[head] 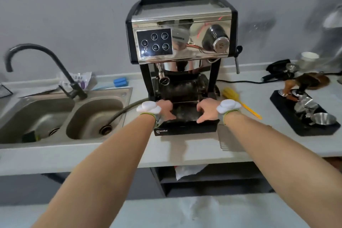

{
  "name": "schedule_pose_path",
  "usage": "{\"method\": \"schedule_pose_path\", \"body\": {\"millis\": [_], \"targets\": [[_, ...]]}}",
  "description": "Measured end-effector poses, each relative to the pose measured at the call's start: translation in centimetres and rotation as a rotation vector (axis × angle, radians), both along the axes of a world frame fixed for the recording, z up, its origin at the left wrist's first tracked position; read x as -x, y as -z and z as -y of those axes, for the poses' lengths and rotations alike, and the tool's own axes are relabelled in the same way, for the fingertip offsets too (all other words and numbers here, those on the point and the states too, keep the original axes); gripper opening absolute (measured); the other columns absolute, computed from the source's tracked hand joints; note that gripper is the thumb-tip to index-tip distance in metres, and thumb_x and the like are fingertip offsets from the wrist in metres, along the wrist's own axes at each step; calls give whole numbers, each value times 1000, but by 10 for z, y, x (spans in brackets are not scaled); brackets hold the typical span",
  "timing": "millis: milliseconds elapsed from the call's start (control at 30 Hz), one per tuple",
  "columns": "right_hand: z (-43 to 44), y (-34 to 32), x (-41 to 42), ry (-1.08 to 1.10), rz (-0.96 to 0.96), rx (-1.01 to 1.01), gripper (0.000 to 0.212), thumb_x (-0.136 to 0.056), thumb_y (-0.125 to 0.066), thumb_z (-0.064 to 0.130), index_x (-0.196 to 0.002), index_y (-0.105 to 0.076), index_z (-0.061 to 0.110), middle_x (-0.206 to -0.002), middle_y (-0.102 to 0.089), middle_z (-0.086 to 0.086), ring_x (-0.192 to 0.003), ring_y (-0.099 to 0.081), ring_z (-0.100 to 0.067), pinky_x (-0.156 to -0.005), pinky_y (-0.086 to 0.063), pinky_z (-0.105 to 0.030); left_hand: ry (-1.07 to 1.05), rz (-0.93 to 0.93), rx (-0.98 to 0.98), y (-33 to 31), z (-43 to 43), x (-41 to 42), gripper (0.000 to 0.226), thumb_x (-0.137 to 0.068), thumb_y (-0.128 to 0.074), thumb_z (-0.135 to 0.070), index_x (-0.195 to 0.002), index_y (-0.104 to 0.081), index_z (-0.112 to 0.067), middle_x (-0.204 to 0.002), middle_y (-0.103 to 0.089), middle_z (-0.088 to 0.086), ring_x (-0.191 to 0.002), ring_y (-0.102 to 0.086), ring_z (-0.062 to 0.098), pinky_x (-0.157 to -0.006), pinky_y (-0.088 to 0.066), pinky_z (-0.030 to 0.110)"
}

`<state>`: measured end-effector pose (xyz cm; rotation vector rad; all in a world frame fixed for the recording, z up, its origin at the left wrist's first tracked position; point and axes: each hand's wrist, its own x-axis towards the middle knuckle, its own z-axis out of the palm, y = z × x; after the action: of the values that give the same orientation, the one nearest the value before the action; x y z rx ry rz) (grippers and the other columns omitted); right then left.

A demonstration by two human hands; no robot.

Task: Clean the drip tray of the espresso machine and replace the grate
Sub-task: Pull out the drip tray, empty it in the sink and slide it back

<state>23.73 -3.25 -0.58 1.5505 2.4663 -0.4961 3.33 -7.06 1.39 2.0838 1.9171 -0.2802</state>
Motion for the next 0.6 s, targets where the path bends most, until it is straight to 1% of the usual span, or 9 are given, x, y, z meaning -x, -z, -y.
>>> {"method": "schedule_pose_path", "body": {"millis": [33,100,167,233,300,367,433,500,600], "targets": [[2,8,3,-11,31,6,60,-75,-75,45,-119,-59,9,-117,-63,-12,-104,-60,-31,-80,-49,-35,-2,22,11,13,3,5,49,-92,-65,-37,-127,-61,-3,-125,-65,15,-117,-61,34,-94,-51,37],[6,27,3,-29,79,-1,56,-72,-76,45,-113,-61,10,-113,-64,-11,-100,-61,-30,-73,-48,-34,1,49,32,44,5,12,51,-88,-70,-40,-126,-60,-7,-125,-64,13,-118,-60,33,-90,-47,37],[12,41,2,-45,113,-49,48,-71,-74,44,-105,-62,13,-104,-64,-10,-96,-62,-31,-67,-47,-34,13,25,18,70,9,15,47,-84,-70,-37,-125,-57,-17,-127,-63,8,-123,-56,33,-99,-40,45],[14,55,1,-57,137,-99,41,-73,-71,42,-102,-62,13,-102,-63,-9,-98,-61,-32,-68,-47,-37,26,-4,-30,91,9,16,38,-84,-64,-23,-121,-56,-20,-124,-62,7,-121,-56,34,-101,-33,47],[17,61,1,-88,148,-161,38,-77,-69,38,-104,-62,12,-106,-61,-11,-101,-59,-33,-71,-46,-39,56,-22,-85,98,7,18,37,-82,-61,-13,-118,-56,-18,-117,-62,7,-115,-59,32,-96,-34,44],[17,62,1,-89,155,-188,39,-79,-69,38,-106,-63,10,-109,-60,-11,-102,-58,-33,-70,-44,-38,83,-12,-94,96,5,18,36,-81,-60,-10,-117,-56,-16,-116,-62,8,-112,-60,33,-90,-38,41],[20,59,0,-83,154,-187,39,-79,-70,39,-103,-64,9,-107,-60,-11,-99,-59,-33,-67,-42,-36,96,-5,-76,93,6,19,31,-81,-59,-8,-111,-55,-16,-115,-62,10,-106,-62,36,-80,-40,39],[24,52,-2,-82,152,-155,38,-77,-72,40,-97,-64,8,-98,-61,-10,-92,-62,-33,-67,-45,-36,80,-3,-60,86,12,18,26,-80,-59,-7,-103,-51,-16,-113,-62,12,-99,-64,38,-71,-44,38],[30,38,-5,-68,131,-75,40,-72,-74,42,-91,-63,9,-91,-64,-8,-80,-65,-31,-67,-56,-40,29,16,-52,72,25,16,34,-79,-62,-6,-110,-54,-17,-111,-64,12,-93,-67,38,-64,-49,37]]}}
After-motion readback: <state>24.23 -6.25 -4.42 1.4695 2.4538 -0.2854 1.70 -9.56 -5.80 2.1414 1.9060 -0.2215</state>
